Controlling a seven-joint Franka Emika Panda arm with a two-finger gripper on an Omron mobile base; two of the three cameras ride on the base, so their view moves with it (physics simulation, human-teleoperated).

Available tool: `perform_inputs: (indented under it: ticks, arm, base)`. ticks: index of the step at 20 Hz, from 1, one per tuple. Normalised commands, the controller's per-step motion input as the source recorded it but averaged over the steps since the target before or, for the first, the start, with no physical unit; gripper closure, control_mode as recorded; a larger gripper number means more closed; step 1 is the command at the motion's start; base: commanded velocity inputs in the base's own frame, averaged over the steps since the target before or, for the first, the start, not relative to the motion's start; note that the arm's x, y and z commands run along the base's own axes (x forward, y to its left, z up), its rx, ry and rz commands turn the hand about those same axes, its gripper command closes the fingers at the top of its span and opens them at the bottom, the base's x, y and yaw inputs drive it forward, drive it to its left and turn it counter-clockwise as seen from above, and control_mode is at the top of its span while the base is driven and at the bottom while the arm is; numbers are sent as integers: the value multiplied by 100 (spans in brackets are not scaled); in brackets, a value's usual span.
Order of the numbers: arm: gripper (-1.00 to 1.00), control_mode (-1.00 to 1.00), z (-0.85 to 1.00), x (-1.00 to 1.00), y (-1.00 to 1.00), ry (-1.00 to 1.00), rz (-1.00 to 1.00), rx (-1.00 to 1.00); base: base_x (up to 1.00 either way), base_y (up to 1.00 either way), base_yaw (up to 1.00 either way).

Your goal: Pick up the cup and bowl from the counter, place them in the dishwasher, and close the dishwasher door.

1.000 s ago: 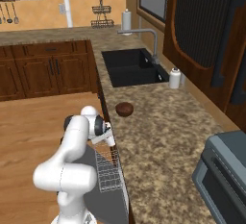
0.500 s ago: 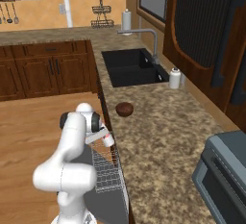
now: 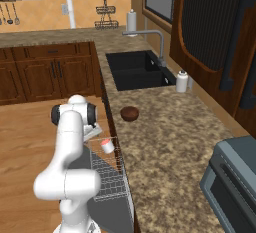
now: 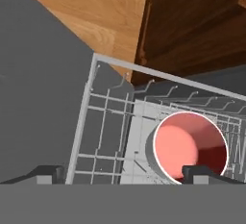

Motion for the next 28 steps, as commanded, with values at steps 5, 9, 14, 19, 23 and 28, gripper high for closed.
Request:
perform_inputs:
  ticks: [5, 9, 14, 19, 23, 28]
  arm:
    - [-100, -100, 100, -5, 1, -26, -3, 0]
    - [-100, -100, 100, 0, -3, -14, -3, 0]
    - [-100, -100, 100, 0, -2, -3, 0, 0]
    - [-100, -100, 100, 0, -10, 0, -2, 0]
    - [-100, -100, 100, 0, -14, 0, -6, 0]
    - [-100, -100, 99, 5, -27, 0, -14, 0]
  base:
    - [0, 0, 0]
    - [0, 0, 0]
    - [0, 0, 0]
    - [0, 0, 0]
    - [0, 0, 0]
    - [0, 0, 0]
